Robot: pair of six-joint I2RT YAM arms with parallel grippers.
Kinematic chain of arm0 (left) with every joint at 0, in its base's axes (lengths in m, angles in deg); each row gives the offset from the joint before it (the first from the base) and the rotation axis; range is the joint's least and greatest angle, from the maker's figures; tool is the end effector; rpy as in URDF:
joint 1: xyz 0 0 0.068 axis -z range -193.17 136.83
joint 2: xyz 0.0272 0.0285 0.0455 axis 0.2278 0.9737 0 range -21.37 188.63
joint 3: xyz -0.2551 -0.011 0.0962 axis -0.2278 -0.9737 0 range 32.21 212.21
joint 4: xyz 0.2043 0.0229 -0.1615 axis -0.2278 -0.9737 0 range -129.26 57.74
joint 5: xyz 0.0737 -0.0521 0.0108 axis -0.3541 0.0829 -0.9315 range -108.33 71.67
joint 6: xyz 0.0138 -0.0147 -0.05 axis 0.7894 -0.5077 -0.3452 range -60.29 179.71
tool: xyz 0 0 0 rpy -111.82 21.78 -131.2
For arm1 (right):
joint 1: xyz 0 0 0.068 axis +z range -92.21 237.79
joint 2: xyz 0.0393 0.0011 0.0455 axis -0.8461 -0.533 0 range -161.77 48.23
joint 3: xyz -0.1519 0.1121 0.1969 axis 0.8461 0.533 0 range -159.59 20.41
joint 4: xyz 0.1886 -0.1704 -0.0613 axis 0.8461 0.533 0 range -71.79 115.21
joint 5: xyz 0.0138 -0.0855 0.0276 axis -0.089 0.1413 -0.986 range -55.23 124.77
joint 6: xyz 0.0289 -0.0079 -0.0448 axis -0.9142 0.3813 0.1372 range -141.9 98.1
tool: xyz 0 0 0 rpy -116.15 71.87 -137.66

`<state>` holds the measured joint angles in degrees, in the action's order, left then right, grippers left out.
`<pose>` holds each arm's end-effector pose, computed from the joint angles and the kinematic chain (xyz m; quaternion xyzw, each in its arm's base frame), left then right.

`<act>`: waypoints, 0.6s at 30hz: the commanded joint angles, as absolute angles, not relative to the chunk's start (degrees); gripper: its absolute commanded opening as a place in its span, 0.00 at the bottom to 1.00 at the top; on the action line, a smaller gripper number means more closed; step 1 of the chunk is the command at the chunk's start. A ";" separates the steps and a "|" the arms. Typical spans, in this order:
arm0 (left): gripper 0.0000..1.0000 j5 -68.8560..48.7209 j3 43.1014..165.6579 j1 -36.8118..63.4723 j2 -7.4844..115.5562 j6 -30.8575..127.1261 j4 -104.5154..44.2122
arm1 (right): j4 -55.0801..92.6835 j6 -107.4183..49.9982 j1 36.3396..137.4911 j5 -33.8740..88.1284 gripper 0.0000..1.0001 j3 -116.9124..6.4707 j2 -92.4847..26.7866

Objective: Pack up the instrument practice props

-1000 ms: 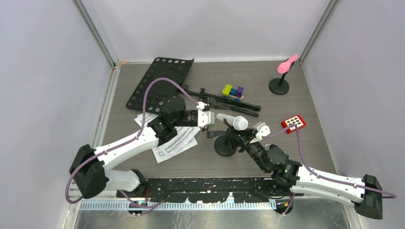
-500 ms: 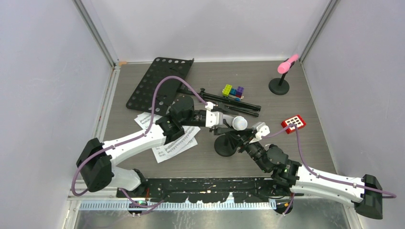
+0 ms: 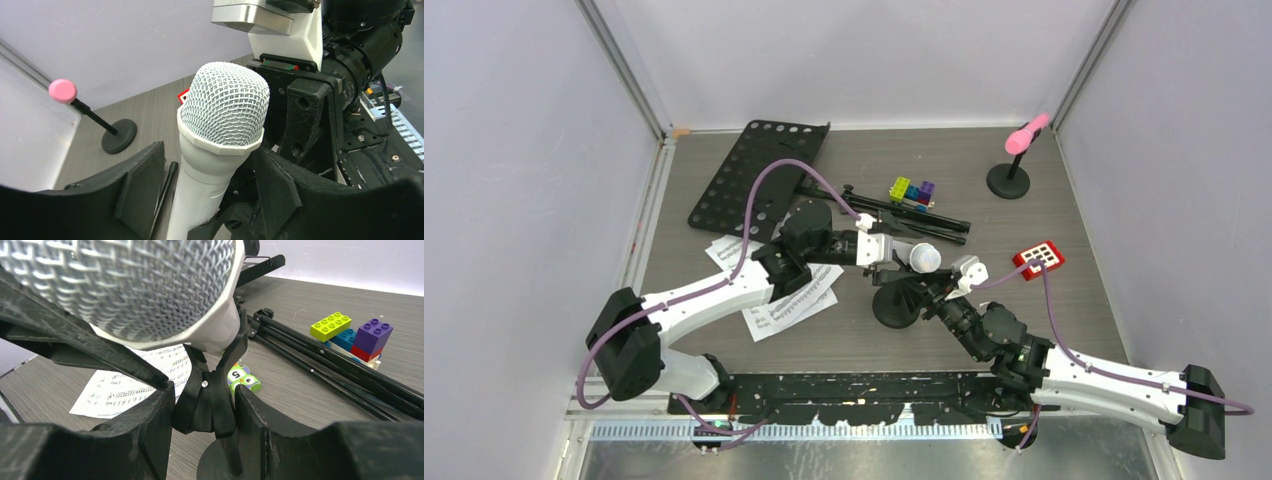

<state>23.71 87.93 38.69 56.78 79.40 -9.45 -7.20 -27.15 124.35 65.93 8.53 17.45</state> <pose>0.1762 -0.2629 0.3346 0.5911 0.3850 -0.4264 0.5662 0.0760 0.1286 0.2379 -0.1546 0.6539 0.2766 0.6870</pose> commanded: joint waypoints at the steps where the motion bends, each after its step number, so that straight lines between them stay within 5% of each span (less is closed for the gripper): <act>1: 0.63 23.73 90.11 38.96 57.72 79.84 -8.26 | -7.47 -28.34 124.43 65.20 0.33 7.52 16.96; 9: 0.50 23.96 90.31 38.95 58.92 80.20 -8.08 | -6.61 -28.24 124.50 65.26 0.33 7.32 17.24; 18: 0.01 24.30 90.07 38.95 58.00 80.41 -8.26 | -4.53 -27.60 124.44 65.21 0.28 6.14 16.95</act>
